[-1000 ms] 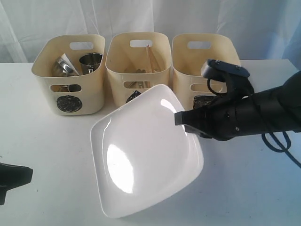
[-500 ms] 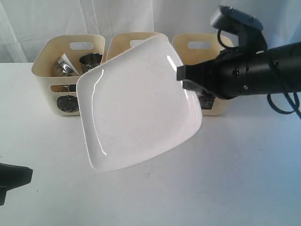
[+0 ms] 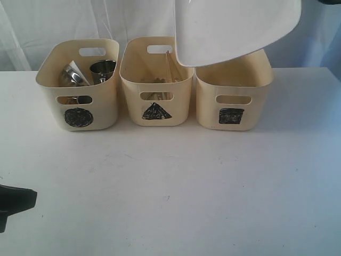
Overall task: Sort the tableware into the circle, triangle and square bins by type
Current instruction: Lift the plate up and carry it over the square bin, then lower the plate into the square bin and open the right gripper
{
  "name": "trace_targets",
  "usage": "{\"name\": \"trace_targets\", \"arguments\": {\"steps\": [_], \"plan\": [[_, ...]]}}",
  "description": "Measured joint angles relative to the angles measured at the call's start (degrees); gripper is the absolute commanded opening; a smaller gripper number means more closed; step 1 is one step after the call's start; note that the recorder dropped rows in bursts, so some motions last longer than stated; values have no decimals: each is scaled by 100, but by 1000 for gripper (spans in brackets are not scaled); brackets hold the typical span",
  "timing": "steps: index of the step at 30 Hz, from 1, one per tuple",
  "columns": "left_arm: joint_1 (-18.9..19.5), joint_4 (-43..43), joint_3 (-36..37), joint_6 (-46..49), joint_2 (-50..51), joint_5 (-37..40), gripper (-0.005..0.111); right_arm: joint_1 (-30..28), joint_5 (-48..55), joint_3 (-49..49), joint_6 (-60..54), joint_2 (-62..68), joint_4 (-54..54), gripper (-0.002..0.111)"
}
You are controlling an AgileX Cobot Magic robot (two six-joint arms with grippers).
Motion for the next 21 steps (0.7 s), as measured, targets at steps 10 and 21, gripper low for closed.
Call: {"name": "trace_targets", "arguments": {"steps": [10,21], "plan": [[0,107,0,-67,0,12,0,-390,-436,-667,-485,936,-287,0],[0,107,0,-87,0,12,0,-390,-339,-701,-1360,1412,-326,21]]}}
